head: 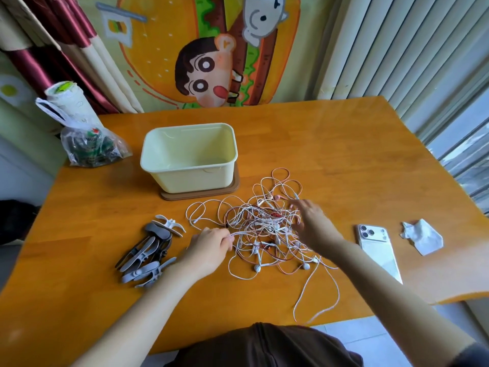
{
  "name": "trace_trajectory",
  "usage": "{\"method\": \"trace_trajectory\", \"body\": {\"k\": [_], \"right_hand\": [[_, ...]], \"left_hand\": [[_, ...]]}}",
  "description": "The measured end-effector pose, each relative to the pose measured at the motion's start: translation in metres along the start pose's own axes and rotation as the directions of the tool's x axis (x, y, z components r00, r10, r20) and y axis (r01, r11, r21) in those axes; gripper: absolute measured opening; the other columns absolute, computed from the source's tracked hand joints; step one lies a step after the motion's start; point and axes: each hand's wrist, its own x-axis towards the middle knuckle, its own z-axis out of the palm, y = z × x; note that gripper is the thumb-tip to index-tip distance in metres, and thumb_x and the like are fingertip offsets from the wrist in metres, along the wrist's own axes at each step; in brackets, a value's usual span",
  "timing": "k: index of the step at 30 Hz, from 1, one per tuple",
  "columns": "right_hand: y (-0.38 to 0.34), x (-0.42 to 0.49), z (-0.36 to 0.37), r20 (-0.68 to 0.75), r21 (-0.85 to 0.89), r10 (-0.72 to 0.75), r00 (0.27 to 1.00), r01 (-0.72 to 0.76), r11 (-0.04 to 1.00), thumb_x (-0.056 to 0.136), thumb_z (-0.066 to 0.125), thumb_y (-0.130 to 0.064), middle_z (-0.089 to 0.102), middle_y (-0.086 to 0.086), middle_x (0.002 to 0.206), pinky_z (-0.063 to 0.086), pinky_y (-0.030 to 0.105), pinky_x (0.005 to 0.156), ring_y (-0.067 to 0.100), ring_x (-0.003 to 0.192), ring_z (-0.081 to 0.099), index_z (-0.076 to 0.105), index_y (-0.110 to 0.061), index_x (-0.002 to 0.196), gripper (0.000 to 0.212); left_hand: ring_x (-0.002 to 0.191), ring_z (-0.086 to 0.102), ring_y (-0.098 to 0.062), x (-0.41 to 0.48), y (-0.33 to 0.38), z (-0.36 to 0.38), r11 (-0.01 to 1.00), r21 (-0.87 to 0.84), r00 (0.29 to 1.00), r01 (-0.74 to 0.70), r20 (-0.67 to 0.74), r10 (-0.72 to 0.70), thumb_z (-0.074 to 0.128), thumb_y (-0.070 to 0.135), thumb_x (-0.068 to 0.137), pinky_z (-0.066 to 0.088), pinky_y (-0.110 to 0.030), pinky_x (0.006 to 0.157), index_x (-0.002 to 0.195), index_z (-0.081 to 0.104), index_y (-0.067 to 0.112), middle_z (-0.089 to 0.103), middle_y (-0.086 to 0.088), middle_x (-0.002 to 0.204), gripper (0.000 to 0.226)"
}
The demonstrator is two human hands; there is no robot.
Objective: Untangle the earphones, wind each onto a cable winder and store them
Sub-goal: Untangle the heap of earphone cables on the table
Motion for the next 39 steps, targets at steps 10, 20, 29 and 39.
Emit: {"method": "trace_trajectory", "body": {"k": [10, 20, 29, 39], "right_hand": [[-0.068, -0.010, 0.040, 0.149, 0.157, -0.297, 0.943, 0.274, 0.949, 0.097, 0.046, -0.009, 0.068, 0.015, 0.090, 0.047, 0.034, 0.072, 0.025, 0.076, 0.060, 0.057, -0.007, 0.116, 0.022], [-0.040, 0.000, 0.053, 0.207, -0.002, -0.148, 0.967, 0.151, 0.988, 0.095, 0.040, 0.003, 0.056, 0.000, 0.084, 0.039, 0.023, 0.064, 0.017, 0.075, 0.054, 0.058, -0.008, 0.094, 0.021], [-0.052, -0.001, 0.060, 0.238, 0.040, -0.152, 0.959, 0.147, 0.988, 0.100, 0.039, -0.008, 0.064, 0.011, 0.098, 0.042, 0.025, 0.068, 0.016, 0.078, 0.052, 0.063, 0.000, 0.104, 0.025], [-0.050, -0.005, 0.062, 0.252, 0.041, -0.132, 0.959, 0.126, 0.991, 0.101, 0.040, -0.014, 0.065, 0.012, 0.099, 0.044, 0.028, 0.067, 0.017, 0.077, 0.054, 0.063, -0.001, 0.103, 0.026]], "left_hand": [[0.121, 0.034, -0.020, -0.003, 0.014, 0.010, 0.941, 0.309, 0.990, -0.137, 0.016, 0.139, 0.036, 0.026, 0.103, 0.026, -0.036, 0.101, 0.120, 0.054, 0.017, 0.048, 0.000, 0.126, 0.027], [0.115, 0.050, -0.019, -0.016, -0.063, 0.029, 0.987, 0.081, 0.988, 0.136, -0.081, -0.129, 0.052, 0.022, 0.097, 0.049, -0.031, 0.089, 0.128, 0.047, 0.020, 0.048, -0.001, 0.131, 0.032], [0.133, 0.034, -0.021, -0.033, -0.120, 0.049, 0.903, 0.210, 0.927, 0.374, -0.114, -0.357, 0.047, 0.028, 0.099, 0.040, -0.031, 0.100, 0.139, 0.040, 0.019, 0.044, -0.002, 0.141, 0.042], [0.126, 0.041, -0.024, -0.016, -0.101, 0.057, 0.888, 0.180, 0.904, 0.424, -0.147, -0.402, 0.052, 0.051, 0.092, 0.039, -0.035, 0.099, 0.123, 0.053, 0.018, 0.045, -0.008, 0.133, 0.046]]}}
